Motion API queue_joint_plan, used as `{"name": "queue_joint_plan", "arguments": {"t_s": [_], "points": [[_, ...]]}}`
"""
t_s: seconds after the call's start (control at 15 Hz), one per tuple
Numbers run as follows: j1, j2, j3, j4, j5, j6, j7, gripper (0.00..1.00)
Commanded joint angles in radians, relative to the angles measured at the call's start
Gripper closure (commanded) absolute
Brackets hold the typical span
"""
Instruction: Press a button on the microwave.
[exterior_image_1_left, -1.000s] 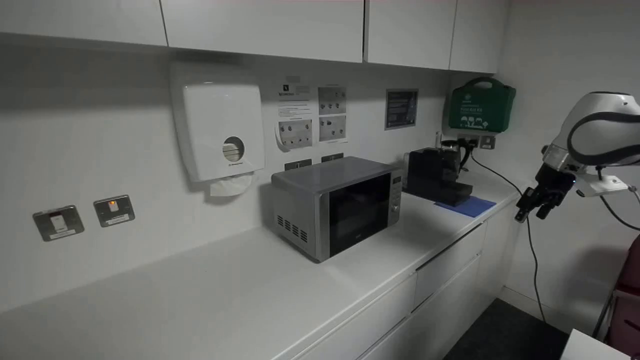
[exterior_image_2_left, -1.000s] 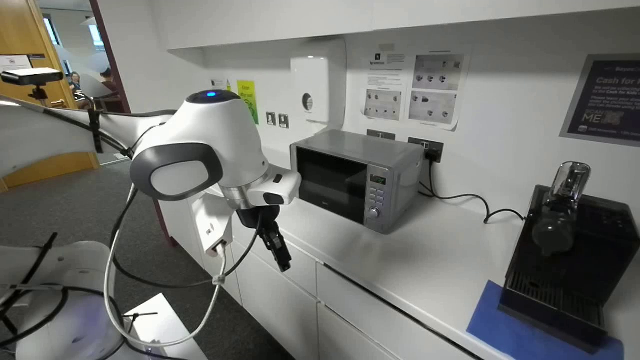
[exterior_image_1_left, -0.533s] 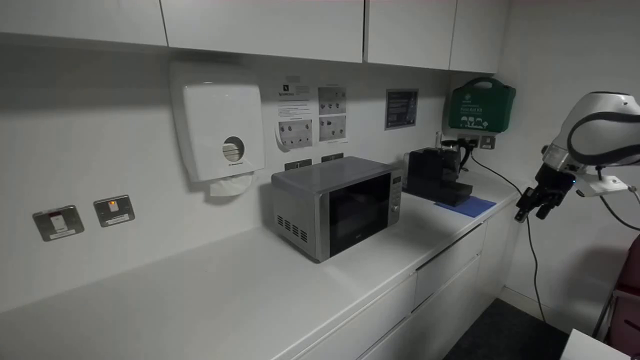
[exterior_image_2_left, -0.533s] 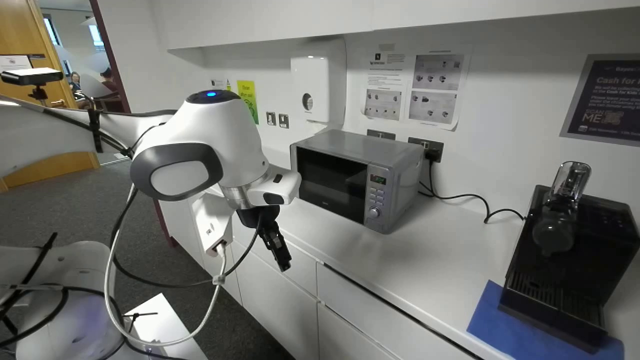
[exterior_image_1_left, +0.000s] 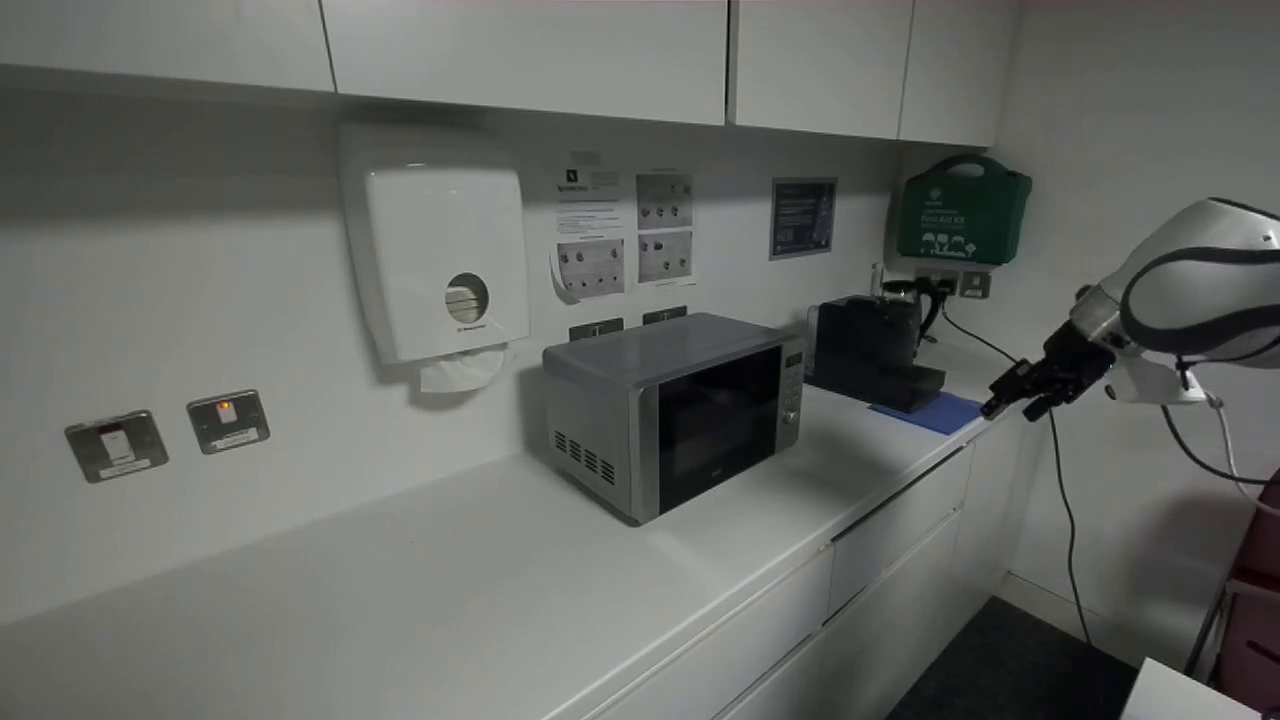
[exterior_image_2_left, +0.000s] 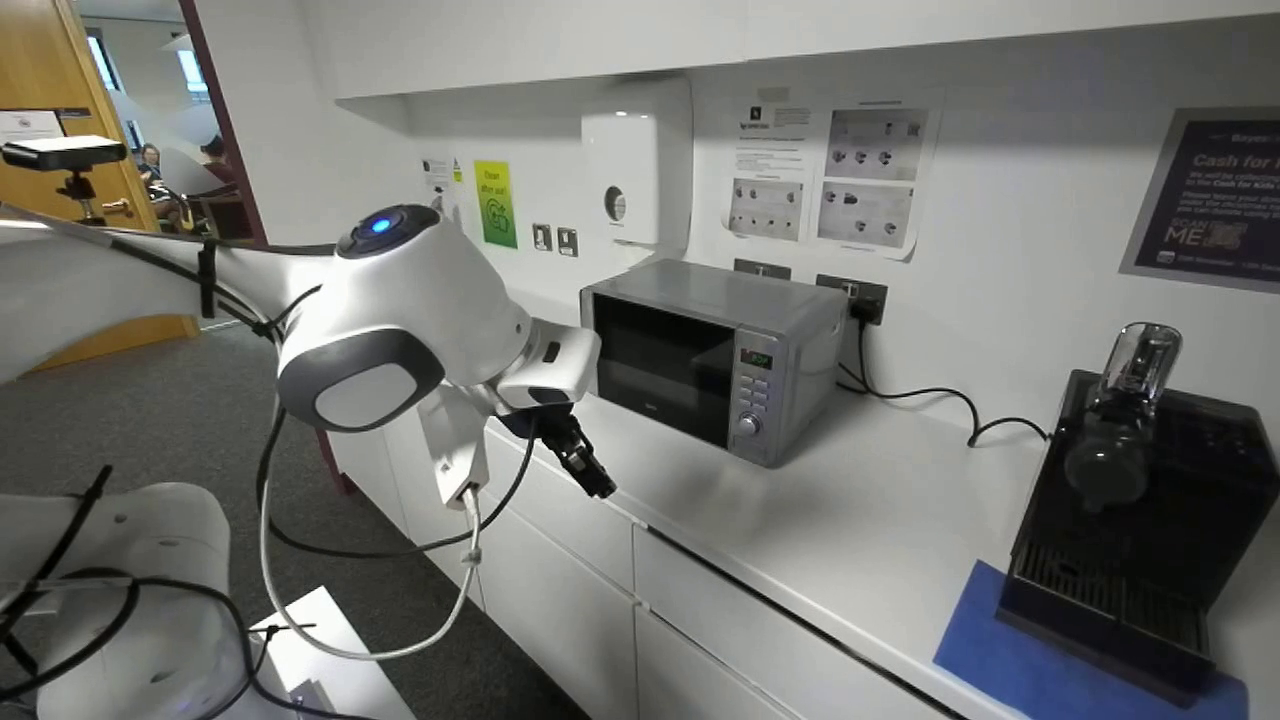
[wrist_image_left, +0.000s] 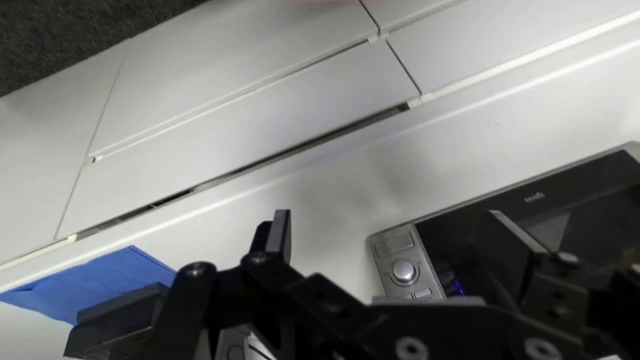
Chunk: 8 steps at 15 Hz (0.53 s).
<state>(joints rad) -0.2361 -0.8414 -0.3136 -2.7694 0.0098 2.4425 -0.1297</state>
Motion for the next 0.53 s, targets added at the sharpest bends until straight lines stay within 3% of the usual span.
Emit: {"name": "queue_joint_plan", "arguments": {"t_s": [0.0, 0.47], "points": [[0.073, 0.015, 0.018, -0.012, 0.132, 0.167, 0.084, 0.0], [0.169, 0.102, 0.153, 0.046, 0.362, 0.433, 0.4, 0.0]]}}
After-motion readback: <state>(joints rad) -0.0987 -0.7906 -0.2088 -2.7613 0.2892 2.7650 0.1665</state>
